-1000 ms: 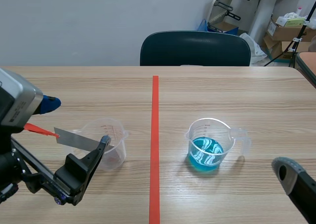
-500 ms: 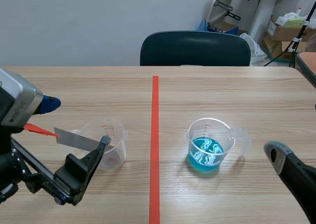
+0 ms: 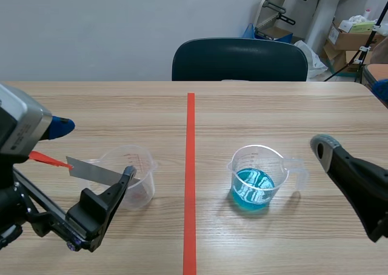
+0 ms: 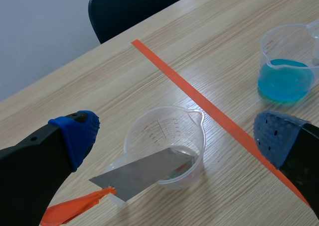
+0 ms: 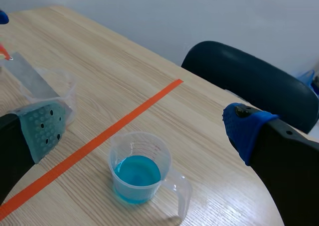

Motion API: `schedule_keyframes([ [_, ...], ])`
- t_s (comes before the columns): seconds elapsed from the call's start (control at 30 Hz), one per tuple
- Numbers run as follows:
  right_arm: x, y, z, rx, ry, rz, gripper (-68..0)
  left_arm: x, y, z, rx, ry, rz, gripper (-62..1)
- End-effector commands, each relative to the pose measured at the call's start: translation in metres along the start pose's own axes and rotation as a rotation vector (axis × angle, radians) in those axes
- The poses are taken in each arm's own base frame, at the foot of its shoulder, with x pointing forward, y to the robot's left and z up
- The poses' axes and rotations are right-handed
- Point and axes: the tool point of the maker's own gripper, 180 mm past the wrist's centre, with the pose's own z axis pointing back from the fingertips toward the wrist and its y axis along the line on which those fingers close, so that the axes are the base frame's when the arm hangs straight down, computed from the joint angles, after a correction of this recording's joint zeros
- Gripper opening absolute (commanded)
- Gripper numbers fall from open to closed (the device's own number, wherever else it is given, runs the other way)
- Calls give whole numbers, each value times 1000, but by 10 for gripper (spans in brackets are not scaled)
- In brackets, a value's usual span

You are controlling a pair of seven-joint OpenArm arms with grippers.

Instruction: Do the redox reaction experiment

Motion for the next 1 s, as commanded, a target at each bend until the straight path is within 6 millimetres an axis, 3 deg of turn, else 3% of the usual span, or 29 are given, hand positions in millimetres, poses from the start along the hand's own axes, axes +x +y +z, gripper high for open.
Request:
schedule_keyframes([
  [0.0, 6, 5, -7, 51, -17, 12, 4, 10, 1, -1, 4, -38, 1, 14],
  [0.43, 14, 27, -36, 213, -44, 125, 4, 13, 15, 13, 44, -50, -31, 14],
  [0.97, 12, 89, -81, 428, -42, 128, 4, 1, 30, 75, 46, -24, -104, 14],
])
